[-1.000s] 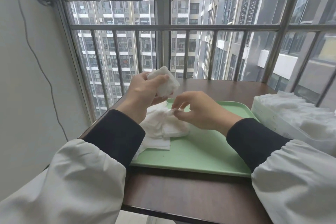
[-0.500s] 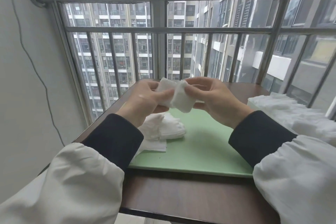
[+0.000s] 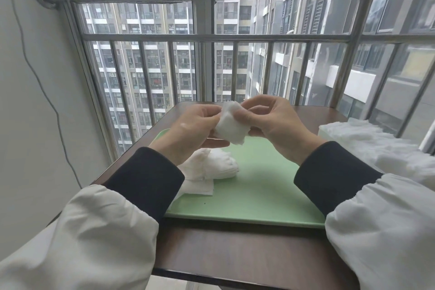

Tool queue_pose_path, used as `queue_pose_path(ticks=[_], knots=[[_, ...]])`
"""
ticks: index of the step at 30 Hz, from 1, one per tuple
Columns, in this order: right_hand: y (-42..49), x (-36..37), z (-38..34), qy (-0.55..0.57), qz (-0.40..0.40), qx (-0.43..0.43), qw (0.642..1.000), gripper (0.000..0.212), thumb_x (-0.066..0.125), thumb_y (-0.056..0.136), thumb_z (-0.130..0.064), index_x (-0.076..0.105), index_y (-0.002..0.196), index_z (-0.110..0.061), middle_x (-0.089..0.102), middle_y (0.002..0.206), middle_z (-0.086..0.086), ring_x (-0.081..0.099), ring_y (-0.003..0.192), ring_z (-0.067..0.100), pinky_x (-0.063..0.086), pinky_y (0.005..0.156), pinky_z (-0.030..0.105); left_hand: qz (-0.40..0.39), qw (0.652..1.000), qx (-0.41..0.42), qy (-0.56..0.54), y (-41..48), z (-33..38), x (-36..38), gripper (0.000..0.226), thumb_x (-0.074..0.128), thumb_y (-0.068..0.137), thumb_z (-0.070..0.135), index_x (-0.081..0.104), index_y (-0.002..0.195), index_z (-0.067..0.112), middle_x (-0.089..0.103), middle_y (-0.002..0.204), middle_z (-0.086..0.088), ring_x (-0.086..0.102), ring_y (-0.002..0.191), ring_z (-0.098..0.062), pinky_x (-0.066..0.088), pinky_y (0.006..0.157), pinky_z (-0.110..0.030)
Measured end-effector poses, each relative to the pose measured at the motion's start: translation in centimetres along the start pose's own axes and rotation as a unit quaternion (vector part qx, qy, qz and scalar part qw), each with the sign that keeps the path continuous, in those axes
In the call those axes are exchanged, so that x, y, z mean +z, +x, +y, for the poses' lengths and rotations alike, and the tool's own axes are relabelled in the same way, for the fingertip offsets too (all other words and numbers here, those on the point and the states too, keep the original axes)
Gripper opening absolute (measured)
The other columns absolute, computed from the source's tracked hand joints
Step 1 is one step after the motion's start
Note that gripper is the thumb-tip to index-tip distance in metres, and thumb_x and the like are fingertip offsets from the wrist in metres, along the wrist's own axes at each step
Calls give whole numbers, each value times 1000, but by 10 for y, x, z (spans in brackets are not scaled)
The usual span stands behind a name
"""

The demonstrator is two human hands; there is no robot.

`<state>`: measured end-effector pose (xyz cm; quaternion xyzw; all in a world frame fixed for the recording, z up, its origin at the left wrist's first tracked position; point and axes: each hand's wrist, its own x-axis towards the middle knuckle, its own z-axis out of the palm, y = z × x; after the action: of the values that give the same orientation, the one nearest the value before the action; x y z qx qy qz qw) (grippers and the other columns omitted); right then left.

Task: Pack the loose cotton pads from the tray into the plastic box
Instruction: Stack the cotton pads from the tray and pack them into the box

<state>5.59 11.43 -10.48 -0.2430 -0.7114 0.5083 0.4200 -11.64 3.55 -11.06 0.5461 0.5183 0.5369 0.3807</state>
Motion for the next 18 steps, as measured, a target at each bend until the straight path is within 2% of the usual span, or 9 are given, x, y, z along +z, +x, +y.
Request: queue_pose_path(ticks=[4, 6, 8, 10, 12, 14, 16, 18], knots=[[2, 1, 2, -32, 18, -14, 999, 19, 82, 81, -19, 70, 92, -9, 77, 88, 9, 74, 86, 28, 61, 77, 44, 3, 1000, -5, 11, 0, 0, -1, 23, 53, 105, 21, 73, 114, 14, 76, 108, -13, 75, 94, -24, 60, 72, -30], [2, 1, 3, -53, 23, -21, 998, 21, 83, 81, -21, 71, 93, -9, 77, 87, 9, 73, 79, 20, 60, 67, 33, 12, 1000, -5, 18, 1, -1, -2, 25, 50, 105, 16, 73, 114, 12, 74, 110, -15, 75, 92, -24, 60, 71, -31], [2, 2, 4, -82, 36, -34, 995, 24, 84, 80, -26, 71, 92, -10, 76, 87, 9, 69, 72, 11, 53, 58, 22, 22, 999, -7, 28, 2, -1, -2, 26, 48, 104, 13, 73, 111, 11, 72, 107, -17, 75, 90, -24, 60, 69, -32], [2, 1, 6, -132, 63, -56, 988, 31, 83, 79, -35, 70, 96, -13, 73, 91, 6, 66, 73, 10, 51, 57, 17, 31, 999, -19, 1, 2, 2, 0, 27, 50, 105, 25, 72, 110, 11, 73, 100, -14, 75, 86, -24, 60, 68, -34], [3, 1, 5, -180, 85, -74, 977, 38, 80, 81, -43, 65, 106, -18, 67, 98, 0, 65, 82, 10, 52, 62, 14, 21, 999, -24, -25, 3, 4, 0, 45, 54, 99, 50, 71, 112, 10, 75, 97, -11, 75, 90, -25, 61, 71, -35], [1, 2, 0, -213, 77, -85, 970, 42, 74, 87, -43, 62, 118, -18, 66, 105, -4, 65, 92, 10, 55, 71, 15, -5, 1000, 11, 19, 2, 6, 1, 55, 64, 85, 58, 72, 113, 11, 76, 102, -10, 75, 97, -24, 61, 76, -35], [0, 2, -7, -244, 51, -83, 965, 40, 70, 92, -38, 63, 123, -15, 68, 110, -3, 66, 99, 13, 58, 83, 28, -15, 997, 45, 63, 0, 7, 3, 44, 75, 85, 40, 71, 115, 7, 74, 109, -13, 74, 99, -22, 63, 80, -36], [-5, 4, -19, -257, 32, -83, 962, 34, 70, 92, -34, 67, 120, -13, 71, 108, -3, 67, 98, 13, 58, 87, 36, -18, 996, 61, 61, -1, 9, 3, 30, 74, 90, 18, 69, 116, 5, 73, 111, -15, 74, 100, -22, 62, 80, -35]])
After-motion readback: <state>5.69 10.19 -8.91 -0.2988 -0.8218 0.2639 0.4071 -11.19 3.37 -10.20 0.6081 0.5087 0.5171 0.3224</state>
